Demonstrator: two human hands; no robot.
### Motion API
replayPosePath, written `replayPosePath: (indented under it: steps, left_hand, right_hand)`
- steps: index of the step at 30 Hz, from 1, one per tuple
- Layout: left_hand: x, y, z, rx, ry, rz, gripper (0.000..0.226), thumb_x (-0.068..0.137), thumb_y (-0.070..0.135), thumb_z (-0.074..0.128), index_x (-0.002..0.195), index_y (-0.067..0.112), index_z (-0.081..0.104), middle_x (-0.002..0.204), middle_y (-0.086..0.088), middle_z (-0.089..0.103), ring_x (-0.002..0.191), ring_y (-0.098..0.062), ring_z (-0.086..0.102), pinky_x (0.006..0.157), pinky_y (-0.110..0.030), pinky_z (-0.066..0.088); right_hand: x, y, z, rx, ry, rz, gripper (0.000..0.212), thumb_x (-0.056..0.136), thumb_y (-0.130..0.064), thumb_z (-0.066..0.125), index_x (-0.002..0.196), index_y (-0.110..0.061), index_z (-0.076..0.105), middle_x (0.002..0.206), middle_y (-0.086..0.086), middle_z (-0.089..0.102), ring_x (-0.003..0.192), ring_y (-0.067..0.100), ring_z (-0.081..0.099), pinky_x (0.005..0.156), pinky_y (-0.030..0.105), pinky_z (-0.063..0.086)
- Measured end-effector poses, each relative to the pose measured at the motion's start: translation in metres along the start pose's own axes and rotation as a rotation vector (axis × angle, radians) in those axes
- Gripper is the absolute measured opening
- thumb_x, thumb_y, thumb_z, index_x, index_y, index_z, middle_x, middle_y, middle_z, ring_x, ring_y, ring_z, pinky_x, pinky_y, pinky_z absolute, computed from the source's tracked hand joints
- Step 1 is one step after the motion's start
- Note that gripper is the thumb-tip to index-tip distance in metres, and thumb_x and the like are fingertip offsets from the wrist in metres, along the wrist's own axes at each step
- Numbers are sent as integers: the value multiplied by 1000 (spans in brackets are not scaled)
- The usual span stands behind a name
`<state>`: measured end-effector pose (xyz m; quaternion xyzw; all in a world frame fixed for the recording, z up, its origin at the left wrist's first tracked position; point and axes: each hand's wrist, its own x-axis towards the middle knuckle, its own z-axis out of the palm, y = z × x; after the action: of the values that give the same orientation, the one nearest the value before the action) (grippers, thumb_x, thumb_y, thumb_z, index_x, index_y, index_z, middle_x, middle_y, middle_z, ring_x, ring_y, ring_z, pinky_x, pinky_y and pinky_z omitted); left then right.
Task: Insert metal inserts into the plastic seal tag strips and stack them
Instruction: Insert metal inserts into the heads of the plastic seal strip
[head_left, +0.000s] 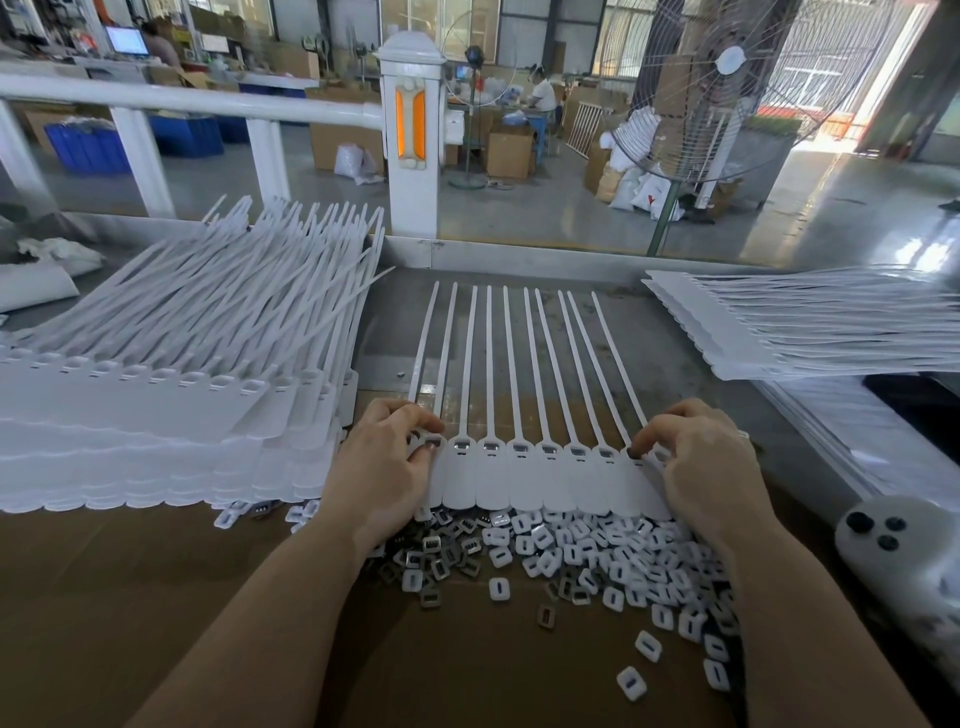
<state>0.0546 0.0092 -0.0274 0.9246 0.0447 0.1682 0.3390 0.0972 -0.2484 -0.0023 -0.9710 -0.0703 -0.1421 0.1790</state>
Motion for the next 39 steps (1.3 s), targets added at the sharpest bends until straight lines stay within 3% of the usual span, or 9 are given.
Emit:
replayPosePath:
  steps: [4, 8, 12, 18, 23, 28, 39]
  left_hand:
    - [0, 0, 0, -10, -12, -1, 14, 90, 19, 57, 97, 31, 57, 108, 13, 41, 98, -5, 44, 85, -17, 35]
    - [0, 0, 0, -10, -12, 1, 14, 90, 19, 57, 97, 31, 57, 107, 12, 41, 98, -6, 45, 85, -17, 35]
    - [0, -1, 0, -7, -12, 2, 14, 90, 20, 58, 101, 28, 60, 107, 12, 42, 98, -7, 46, 87, -18, 36]
    - [0, -1, 0, -1, -7, 4, 14, 90, 20, 58, 101, 28, 60, 107, 12, 41, 98, -6, 45, 87, -18, 35]
    - [0, -1, 0, -6, -4, 3, 13, 90, 19, 58, 100, 28, 60, 106, 12, 41, 98, -6, 45, 86, -18, 35]
    - [0, -1, 1, 0, -2, 8, 13, 90, 20, 57, 99, 29, 59, 107, 12, 41, 98, -6, 44, 86, -17, 34]
    - [1, -2, 1, 10, 0, 9, 13, 90, 20, 57, 101, 28, 60, 107, 13, 41, 98, -5, 44, 87, -18, 35]
  right_hand:
    - [0, -1, 0, -10, -25, 6, 33, 84, 5, 50, 84, -22, 69, 110, 0, 55, 106, 17, 45, 95, 39, 36]
    - [-1, -3, 0, 40, 56, 14, 21, 82, 2, 59, 86, -16, 69, 103, 2, 57, 102, 20, 49, 92, 41, 41]
    - [0, 0, 1, 1, 40, 26, 27, 85, 3, 54, 91, -16, 73, 105, 1, 57, 99, 14, 45, 93, 36, 37]
    - [-1, -2, -1, 65, 80, 6, 25, 84, 3, 55, 79, -15, 73, 95, -1, 57, 92, 13, 45, 90, 38, 40]
    - [-1, -5, -3, 137, 7, 52, 20, 83, -3, 58, 77, -18, 70, 94, -4, 53, 95, 16, 49, 93, 44, 42]
    - [-1, -4, -4, 122, -8, 50, 9, 85, -12, 62, 82, -17, 70, 93, -5, 52, 93, 15, 51, 91, 41, 44]
    - [3, 1, 3, 96, -94, 67, 18, 96, -17, 45, 97, -12, 63, 104, 1, 50, 105, 20, 46, 96, 41, 38]
